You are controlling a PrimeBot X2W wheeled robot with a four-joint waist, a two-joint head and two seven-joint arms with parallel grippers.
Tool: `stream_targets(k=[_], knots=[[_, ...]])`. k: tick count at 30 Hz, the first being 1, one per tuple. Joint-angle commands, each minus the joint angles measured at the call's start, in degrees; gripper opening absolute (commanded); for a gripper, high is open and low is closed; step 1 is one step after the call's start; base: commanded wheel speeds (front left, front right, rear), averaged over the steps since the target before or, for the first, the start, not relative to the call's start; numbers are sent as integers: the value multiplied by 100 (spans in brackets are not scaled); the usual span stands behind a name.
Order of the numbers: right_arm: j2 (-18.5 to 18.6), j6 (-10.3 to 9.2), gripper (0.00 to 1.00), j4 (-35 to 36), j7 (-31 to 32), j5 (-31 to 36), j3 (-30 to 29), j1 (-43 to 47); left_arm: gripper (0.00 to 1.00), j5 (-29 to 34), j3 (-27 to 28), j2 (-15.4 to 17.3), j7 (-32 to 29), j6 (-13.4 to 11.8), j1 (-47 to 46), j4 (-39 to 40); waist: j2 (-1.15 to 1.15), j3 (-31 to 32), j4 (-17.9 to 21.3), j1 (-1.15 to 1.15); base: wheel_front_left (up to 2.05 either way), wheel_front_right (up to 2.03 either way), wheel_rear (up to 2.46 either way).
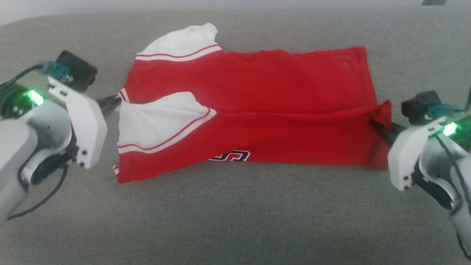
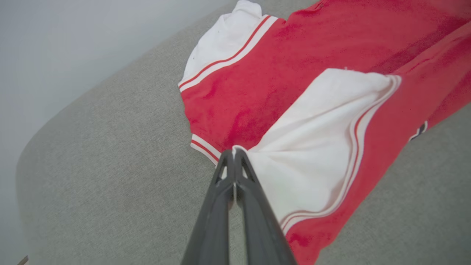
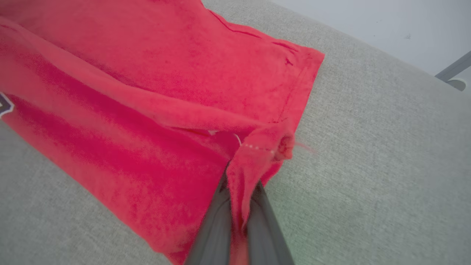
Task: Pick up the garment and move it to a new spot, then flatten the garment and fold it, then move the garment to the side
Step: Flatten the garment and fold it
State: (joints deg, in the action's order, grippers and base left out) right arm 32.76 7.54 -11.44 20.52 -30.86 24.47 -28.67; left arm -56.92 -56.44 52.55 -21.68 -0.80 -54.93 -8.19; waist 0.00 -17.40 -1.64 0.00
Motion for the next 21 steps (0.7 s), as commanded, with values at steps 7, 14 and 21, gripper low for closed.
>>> stream_targets(k=[7, 14, 21], knots=[[-269, -10, 0, -709, -134, -56, 437, -655, 0, 133, -229, -771, -115, 576, -581, -1554, 0, -295, 91, 0, 0, 0, 0], [-335, -10, 0, -1188, -132, -322, 929, -1048, 0, -140, -434, -1347, -295, 785, -757, -2702, 0, -350, 143, 0, 0, 0, 0], [-358, -10, 92, -1476, -123, -502, 1235, -1332, 60, -440, -547, -1709, -527, 819, -783, -3455, 0, -216, 194, 0, 0, 0, 0]])
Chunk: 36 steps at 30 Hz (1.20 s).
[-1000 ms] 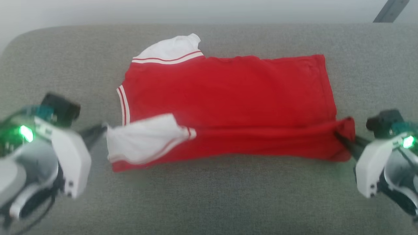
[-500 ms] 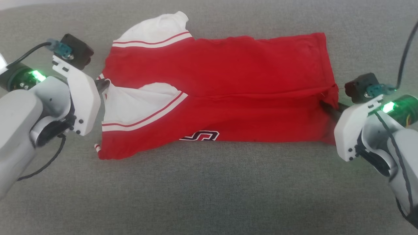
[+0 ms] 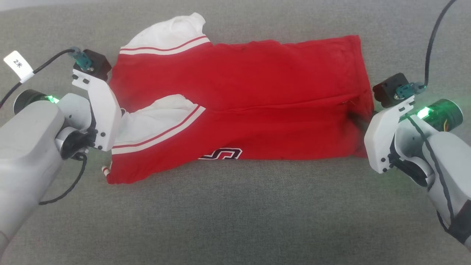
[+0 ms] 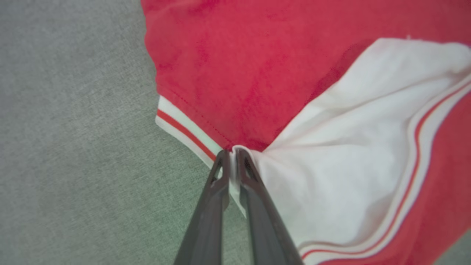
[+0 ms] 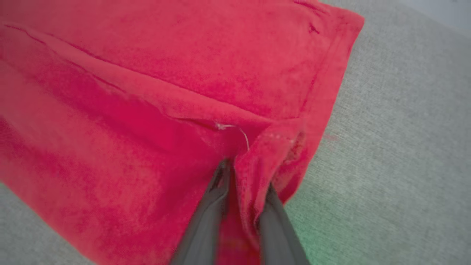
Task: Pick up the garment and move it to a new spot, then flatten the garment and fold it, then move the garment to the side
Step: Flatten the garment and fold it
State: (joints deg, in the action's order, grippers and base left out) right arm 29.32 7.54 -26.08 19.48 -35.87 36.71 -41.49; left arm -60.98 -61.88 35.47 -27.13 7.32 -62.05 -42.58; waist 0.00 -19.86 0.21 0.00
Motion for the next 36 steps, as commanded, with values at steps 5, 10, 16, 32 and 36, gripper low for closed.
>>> stream_targets(k=[5, 10, 16, 32, 36], knots=[[80, -10, 100, -20, -266, -62, 13, -78, 100, -190, 4, -40, 123, 15, -146, -118, 0, 252, -2, 0, 0, 0, 0], [159, -10, 100, 53, -599, 9, -162, 95, 100, -218, -38, 72, 203, 17, -112, -5, 0, 494, -33, 0, 0, 0, 0], [140, -10, 100, 215, -1292, 377, -866, 565, 100, -381, -46, 327, 249, 18, 221, 341, 0, 906, -56, 0, 0, 0, 0], [-1481, -10, 100, 1965, -2421, 2694, -3788, 2349, 100, -876, -145, 1189, -183, -1058, 1513, 2327, 0, 1019, 117, 0, 0, 0, 0], [-1852, -10, 100, 2373, -2299, 2947, -3988, 2636, 100, -870, -125, 1257, -120, -1269, 1658, 2433, 0, 852, 194, 0, 0, 0, 0]])
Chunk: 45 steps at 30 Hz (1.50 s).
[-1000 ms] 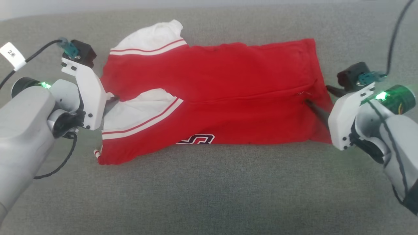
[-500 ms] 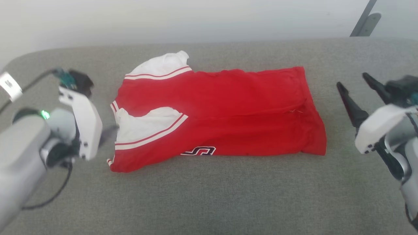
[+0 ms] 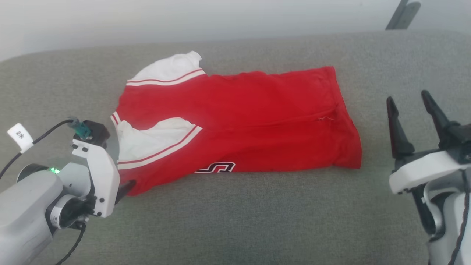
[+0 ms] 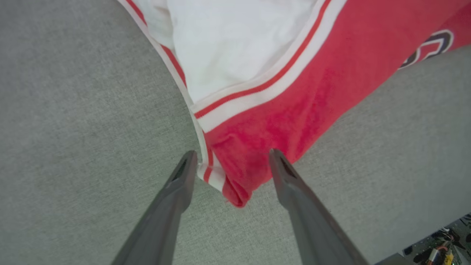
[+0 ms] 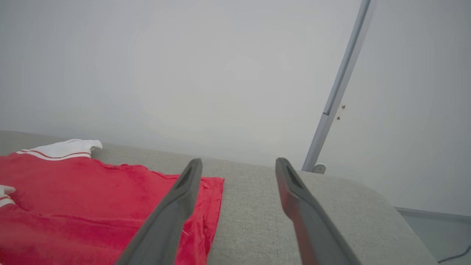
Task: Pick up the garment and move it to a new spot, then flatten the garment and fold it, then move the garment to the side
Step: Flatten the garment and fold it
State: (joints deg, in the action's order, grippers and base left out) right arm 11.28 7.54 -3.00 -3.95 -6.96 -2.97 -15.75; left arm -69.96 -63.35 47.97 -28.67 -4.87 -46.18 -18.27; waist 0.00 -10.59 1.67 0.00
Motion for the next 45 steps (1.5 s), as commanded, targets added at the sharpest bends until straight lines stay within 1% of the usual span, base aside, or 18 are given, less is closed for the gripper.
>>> stream_targets(k=[1, 6, 9, 10, 11, 12, 13, 18, 23, 24, 28, 29, 34, 38, 39, 40, 41, 45], knots=[[-108, -10, 100, 149, 60, 92, -37, 120, 100, 22, 41, 1, 79, -68, 86, -20, 0, -117, 66, 0, 0, 0, 0], [-300, -11, 100, 389, 243, 148, -98, 305, 100, -80, 33, -106, 68, -161, 185, -333, 0, -280, 139, 0, 0, 0, 0], [-332, -11, 100, 477, 374, 124, -118, 389, 100, -198, 22, -249, 0, -131, 227, -597, 0, -339, 166, 0, 0, 0, 0], [-337, -11, 100, 499, 427, 110, -127, 412, 87, -217, 9, -307, -19, -117, 234, -680, 0, -354, 172, 0, 0, 0, 0], [-336, -10, 100, 522, 484, 80, -114, 427, 28, -227, 2, -355, -14, -72, 222, -743, 0, -368, 176, 0, 0, 0, 0], [-328, -11, 100, 540, 552, 47, -93, 448, 0, -257, 2, -400, -14, -32, 222, -803, 0, -382, 180, 0, 0, 0, 0], [-327, -11, 100, 541, 630, -2, -85, 474, 0, -249, -24, -427, -41, 26, 218, -865, 0, -393, 183, 0, 0, 0, 0], [-231, -11, 100, 457, 1091, -316, 58, 502, 0, -226, 10, -539, 81, 155, 140, -1029, 0, -447, 149, 0, 0, 0, 0], [-27, -11, 100, 263, 1928, -748, 266, 429, 0, -155, 23, -703, 179, 280, -2, -1189, 0, -511, 42, 0, 0, 0, 0], [66, -10, 100, 234, 2088, -782, 322, 378, 0, -145, 17, -737, 192, 298, -30, -1211, 0, -525, 11, 0, 0, 0, 0], [246, -9, 100, 8, 2707, -1029, 440, 180, 0, -101, -10, -877, 206, 382, -109, -1304, 0, -570, -102, 0, 0, 0, 0], [298, -10, 100, -145, 3006, -1128, 455, 55, 0, -85, -34, -951, 202, 425, -135, -1338, 0, -590, -161, 0, 0, 0, 0], [429, -10, 100, -567, 3816, -1297, 587, -224, 0, -34, -78, -1130, 241, 517, -198, -1430, 0, -626, -306, 0, 0, 0, 0], [459, -9, 100, -866, 4368, -1455, 741, -387, 0, 8, -114, -1219, 269, 568, -217, -1514, 0, -616, -381, 0, 0, 0, 0], [496, -7, 53, -939, 4509, -1454, 791, -397, 0, 11, -119, -1243, 271, 587, -218, -1534, 0, -607, -398, 0, 0, 0, 0], [517, -8, 29, -1015, 4632, -1443, 801, -410, 0, 16, -124, -1256, 276, 603, -214, -1554, 0, -597, -411, 0, 0, 0, 0], [534, -8, 0, -1052, 4708, -1443, 813, -427, 0, 23, -134, -1272, 288, 610, -210, -1576, 0, -582, -425, 0, 0, 0, 0], [577, -11, 0, -1139, 4811, -1402, 683, -534, 0, 29, -153, -1293, 332, 679, -155, -1660, 0, -489, -463, 0, 0, 0, 0]])
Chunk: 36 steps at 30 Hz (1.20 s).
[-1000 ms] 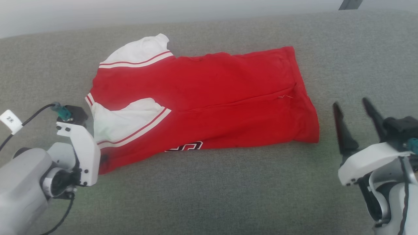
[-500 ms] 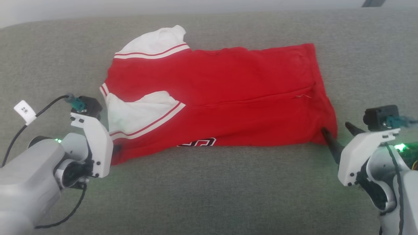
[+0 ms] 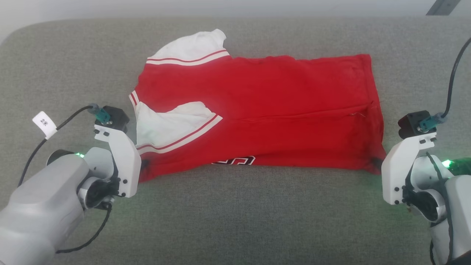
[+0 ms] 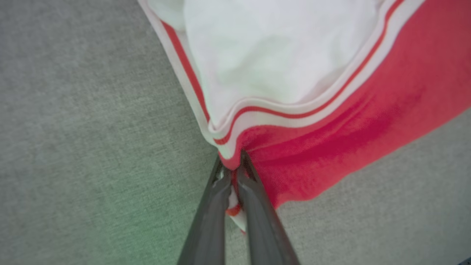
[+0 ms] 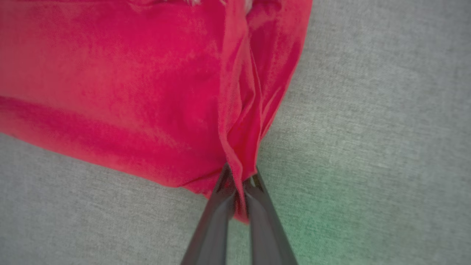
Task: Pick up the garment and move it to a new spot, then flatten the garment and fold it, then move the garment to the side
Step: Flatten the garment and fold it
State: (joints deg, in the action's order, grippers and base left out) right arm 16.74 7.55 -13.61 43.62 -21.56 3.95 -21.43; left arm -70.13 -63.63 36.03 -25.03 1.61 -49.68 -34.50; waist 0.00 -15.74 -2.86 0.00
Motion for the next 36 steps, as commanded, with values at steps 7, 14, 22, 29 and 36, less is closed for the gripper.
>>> stream_targets(k=[7, 14, 22, 29, 36], knots=[[164, -13, 0, 35, 120, 31, -112, -50, 0, 69, -72, 52, 65, 67, 180, -85, 0, 206, -9, 0, 0, 0, 0], [367, -13, 0, 297, 296, -208, -9, -4, 0, 20, 17, 265, 29, 6, 100, 88, 0, 372, -1, 0, 0, 0, 0], [696, -13, 0, 797, 655, -550, 143, 274, 0, -6, -29, 530, -185, -232, 196, 608, 0, 484, -26, 0, 0, 0, 0], [959, -13, 0, 1363, 942, -789, 126, 768, 0, -61, -95, 876, -379, -619, 476, 1399, 0, 549, -53, 0, 0, 0, 0], [925, -12, 0, 1598, 1050, -932, 25, 1282, 0, -204, -171, 1165, -524, -1031, 875, 2100, 0, 547, -49, 0, 0, 0, 0]])
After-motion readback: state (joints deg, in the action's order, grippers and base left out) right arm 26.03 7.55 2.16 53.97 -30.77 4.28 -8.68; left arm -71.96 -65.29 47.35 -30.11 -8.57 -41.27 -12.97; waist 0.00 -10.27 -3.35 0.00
